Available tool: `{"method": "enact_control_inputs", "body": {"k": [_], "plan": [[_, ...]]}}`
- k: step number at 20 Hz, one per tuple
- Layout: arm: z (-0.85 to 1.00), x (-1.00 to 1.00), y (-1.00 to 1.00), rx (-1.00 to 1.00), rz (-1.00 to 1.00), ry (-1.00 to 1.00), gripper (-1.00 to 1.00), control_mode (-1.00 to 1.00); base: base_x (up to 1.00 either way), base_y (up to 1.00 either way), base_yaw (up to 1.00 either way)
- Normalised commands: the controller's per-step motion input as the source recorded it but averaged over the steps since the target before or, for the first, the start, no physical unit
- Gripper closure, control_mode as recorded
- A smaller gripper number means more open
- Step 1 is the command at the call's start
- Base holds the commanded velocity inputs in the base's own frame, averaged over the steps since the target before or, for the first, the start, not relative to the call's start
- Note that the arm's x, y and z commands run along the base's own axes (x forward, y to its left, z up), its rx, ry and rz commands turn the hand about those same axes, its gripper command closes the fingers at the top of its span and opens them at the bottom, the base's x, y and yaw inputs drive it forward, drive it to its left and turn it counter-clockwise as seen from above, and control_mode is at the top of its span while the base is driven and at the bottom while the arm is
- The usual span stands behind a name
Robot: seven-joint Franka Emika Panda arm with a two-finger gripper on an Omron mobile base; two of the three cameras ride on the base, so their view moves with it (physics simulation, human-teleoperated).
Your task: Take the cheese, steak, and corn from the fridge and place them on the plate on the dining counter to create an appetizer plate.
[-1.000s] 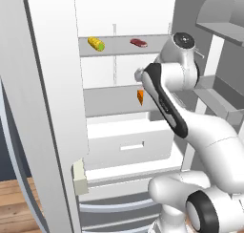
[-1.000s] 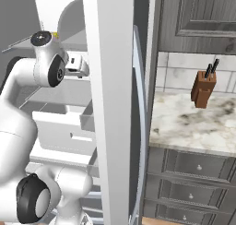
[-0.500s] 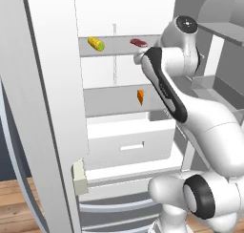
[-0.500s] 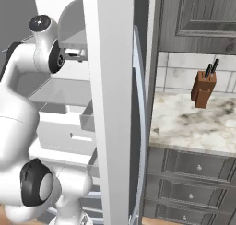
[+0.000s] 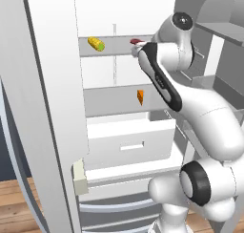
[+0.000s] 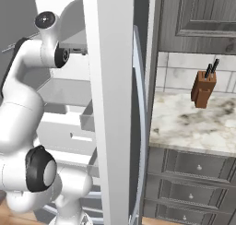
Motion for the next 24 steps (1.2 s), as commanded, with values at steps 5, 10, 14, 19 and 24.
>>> {"method": "enact_control_inputs", "body": {"k": [5, 10, 14, 19, 24], "plan": [[0.08, 0.48, -0.18, 0.0, -0.01, 0.0, -1.0, -1.0, 0.0, 0.0, 0.0], [0.08, 0.45, -0.12, 0.0, -0.02, 0.0, -1.0, -1.0, 0.0, 0.0, 0.0], [0.01, 0.43, 0.0, 0.0, -0.05, 0.0, -1.0, -1.0, 0.0, 0.0, 0.0], [0.0, 0.46, 0.0, 0.0, -0.03, -0.01, -1.0, -1.0, 0.0, 0.0, 0.0], [0.0, 0.52, 0.0, 0.0, 0.0, 0.0, -1.0, -1.0, 0.0, 0.0, 0.0]]}}
